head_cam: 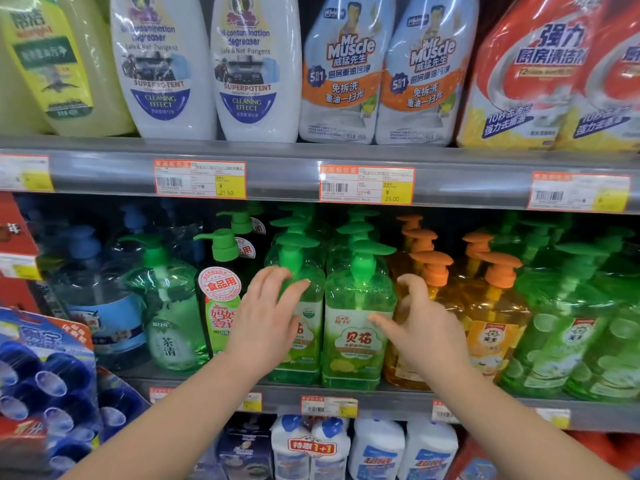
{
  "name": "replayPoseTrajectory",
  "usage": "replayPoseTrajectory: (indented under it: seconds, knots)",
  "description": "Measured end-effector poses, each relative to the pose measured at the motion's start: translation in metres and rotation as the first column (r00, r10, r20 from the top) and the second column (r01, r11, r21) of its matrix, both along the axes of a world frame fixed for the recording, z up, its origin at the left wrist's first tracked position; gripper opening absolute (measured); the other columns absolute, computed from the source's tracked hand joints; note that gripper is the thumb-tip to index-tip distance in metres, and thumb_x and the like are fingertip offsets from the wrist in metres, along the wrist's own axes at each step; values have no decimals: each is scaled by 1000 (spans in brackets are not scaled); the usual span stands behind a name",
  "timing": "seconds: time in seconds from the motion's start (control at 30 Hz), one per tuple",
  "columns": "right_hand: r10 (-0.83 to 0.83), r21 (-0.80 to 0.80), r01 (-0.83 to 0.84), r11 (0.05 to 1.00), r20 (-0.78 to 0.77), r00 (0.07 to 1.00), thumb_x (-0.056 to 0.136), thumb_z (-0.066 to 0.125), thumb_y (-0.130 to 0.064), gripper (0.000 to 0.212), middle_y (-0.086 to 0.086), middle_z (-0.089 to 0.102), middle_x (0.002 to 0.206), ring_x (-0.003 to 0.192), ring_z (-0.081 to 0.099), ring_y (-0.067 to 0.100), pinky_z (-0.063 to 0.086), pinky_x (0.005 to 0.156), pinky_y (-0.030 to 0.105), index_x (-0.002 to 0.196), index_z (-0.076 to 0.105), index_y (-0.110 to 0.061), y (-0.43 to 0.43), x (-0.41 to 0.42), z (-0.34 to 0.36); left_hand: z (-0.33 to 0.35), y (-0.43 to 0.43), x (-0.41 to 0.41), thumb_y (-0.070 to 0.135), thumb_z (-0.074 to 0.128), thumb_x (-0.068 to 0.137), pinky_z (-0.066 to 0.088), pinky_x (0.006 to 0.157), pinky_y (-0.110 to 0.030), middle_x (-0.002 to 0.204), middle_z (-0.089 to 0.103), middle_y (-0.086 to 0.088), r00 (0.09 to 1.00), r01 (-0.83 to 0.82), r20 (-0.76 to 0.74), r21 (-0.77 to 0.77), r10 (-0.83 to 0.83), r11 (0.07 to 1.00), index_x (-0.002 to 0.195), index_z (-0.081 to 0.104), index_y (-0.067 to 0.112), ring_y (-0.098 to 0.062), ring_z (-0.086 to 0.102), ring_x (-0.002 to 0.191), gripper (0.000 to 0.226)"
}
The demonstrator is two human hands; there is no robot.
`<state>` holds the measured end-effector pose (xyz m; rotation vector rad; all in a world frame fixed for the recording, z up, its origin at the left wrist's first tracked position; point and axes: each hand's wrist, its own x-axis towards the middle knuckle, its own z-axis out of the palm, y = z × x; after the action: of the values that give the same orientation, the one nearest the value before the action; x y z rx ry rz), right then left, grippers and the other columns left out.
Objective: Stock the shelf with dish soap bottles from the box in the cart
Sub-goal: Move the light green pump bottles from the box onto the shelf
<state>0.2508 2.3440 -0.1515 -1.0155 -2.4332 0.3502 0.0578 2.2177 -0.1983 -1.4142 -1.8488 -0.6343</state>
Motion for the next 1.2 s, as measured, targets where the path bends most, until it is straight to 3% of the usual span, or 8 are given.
replayPoseTrajectory:
  seconds: [0.07, 0.2, 0.3, 0.47, 0.6, 0.83, 1.0, 1.2]
  knots:
    - [39, 142, -45, 989, 43, 998, 83, 61, -55, 68, -5, 49, 128, 110, 56, 19, 46, 79, 29, 138, 34, -25, 0, -2, 7, 0, 0, -1, 6, 81, 59, 50, 90, -46, 112, 53, -14, 1000, -4, -5, -5, 4, 1000, 116, 50, 11, -32, 42, 114, 66]
    - [113, 280, -175, 944, 224, 968, 78, 67, -54, 93, 6, 29, 152, 137, 33, 23, 29, 110, 36, 149, 23, -11, 2, -17, 8, 1, -1, -1, 13, 83, 56, 50, 90, -45, 113, 46, -10, 1000, 12, -2, -11, -12, 1000, 116, 49, 12, -30, 41, 113, 69]
    - [68, 334, -181, 925, 323, 944, 77, 67, -55, 101, 7, 27, 154, 141, 28, 23, 15, 116, 41, 150, 15, -7, 5, -22, 4, 6, -2, -2, 22, 86, 52, 51, 86, -43, 111, 44, -7, 1000, 6, -17, -20, -7, 1000, 114, 49, 14, -28, 41, 109, 73]
    - [53, 327, -169, 930, 335, 941, 79, 68, -50, 98, 7, 28, 153, 144, 25, 22, -1, 118, 50, 150, 15, -7, 6, -23, 4, 4, -1, -2, 30, 88, 50, 49, 89, -50, 112, 50, -13, 994, -103, -46, -47, 101, 994, 117, 46, 20, -31, 39, 112, 80]
    - [54, 311, -160, 937, 323, 945, 80, 67, -50, 98, 8, 26, 154, 144, 24, 23, -1, 118, 50, 150, 14, -7, 8, -25, 1, -5, 0, -2, 26, 87, 56, 50, 87, -54, 122, 37, -15, 995, -101, 15, -28, 102, 994, 126, 43, 22, -41, 40, 117, 82]
    - [79, 328, -175, 929, 285, 955, 74, 75, -46, 98, 13, 36, 148, 141, 31, 27, 7, 118, 48, 147, 24, -4, 16, -32, -2, -4, 2, -2, 26, 87, 58, 50, 87, -53, 123, 35, -14, 994, -106, 37, -28, 107, 994, 131, 40, 19, -37, 36, 115, 87]
    - [116, 302, -221, 927, 330, 937, 79, 69, -49, 99, 8, 25, 152, 144, 21, 22, 5, 120, 39, 149, 13, -7, 19, -31, 2, -2, 1, -1, 30, 88, 57, 52, 82, -49, 124, 36, -17, 989, -140, 39, -60, 143, 988, 132, 40, 22, -36, 36, 116, 89]
    - [123, 275, -216, 937, 319, 940, 78, 70, -48, 99, 7, 24, 153, 144, 23, 23, 6, 120, 40, 149, 12, -9, 19, -30, 4, -1, 1, 4, 46, 91, 42, 49, 90, -50, 123, 54, -28, 955, -295, -67, -177, 288, 939, 133, 40, 20, -44, 54, 114, 108]
